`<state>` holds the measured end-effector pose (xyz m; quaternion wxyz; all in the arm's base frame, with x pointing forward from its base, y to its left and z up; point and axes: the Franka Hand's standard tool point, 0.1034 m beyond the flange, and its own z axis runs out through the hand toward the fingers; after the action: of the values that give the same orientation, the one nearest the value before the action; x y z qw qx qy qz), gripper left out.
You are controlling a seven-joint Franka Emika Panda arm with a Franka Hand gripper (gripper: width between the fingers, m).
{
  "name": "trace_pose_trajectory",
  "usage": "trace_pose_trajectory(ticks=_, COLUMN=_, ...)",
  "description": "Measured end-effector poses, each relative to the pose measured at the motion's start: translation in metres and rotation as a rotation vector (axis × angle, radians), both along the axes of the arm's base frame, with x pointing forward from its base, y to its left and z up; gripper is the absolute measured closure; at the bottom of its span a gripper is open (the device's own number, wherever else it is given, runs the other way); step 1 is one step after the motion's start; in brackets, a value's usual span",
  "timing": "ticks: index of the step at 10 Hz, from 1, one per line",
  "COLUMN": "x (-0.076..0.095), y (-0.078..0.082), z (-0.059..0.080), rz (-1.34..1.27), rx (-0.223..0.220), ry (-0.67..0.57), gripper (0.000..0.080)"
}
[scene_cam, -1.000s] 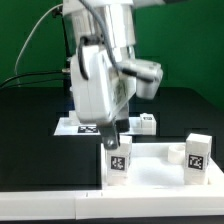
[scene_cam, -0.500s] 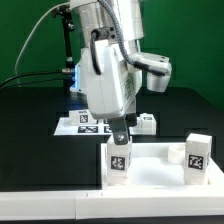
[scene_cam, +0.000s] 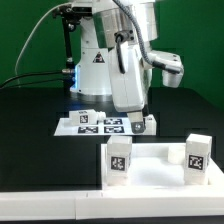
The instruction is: Assemble square table
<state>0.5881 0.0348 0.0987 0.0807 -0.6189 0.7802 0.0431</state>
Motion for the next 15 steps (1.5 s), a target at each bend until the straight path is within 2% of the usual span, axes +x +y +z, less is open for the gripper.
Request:
trace_pose_trajectory(ticks=2, x=-0.003, y=0.002, z=-0.002, rz=0.0, rx=-0.002, ry=0.0, gripper=0.0151)
trace_pose_trajectory(ticks=3, x=-0.016, y=0.007, z=-0.008, rz=-0.007, rx=-0.02, ry=-0.01, gripper=0.0151)
trace_pose_trajectory(ticks=5, x=-0.054, y=0.024, z=-0.033, rz=0.028, rx=-0.061, ry=0.008, gripper=0.0151)
trace_pose_trajectory(ticks=7, x=-0.063, y=0.028, z=-0.046, rz=0.033, rx=-0.091, ry=-0.013, gripper=0.0151)
trace_pose_trajectory(ticks=10, x=-0.062, y=0.028, z=-0.047, rz=0.049, rx=-0.094, ry=-0.016, gripper=0.0151)
trace_pose_trajectory(ticks=11, x=-0.066, y=0.024, z=-0.052, rz=0.055, rx=-0.105, ry=-0.027, gripper=0.0151)
trace_pose_trajectory(ticks=13, x=-0.086, y=0.025, z=-0.077, rz=0.077, rx=-0.127, ry=0.013, gripper=0.0151)
trace_pose_trajectory(ticks=15, x=-0.092, y=0.029, z=-0.089, rz=0.094, rx=-0.136, ry=0.035, gripper=0.0151)
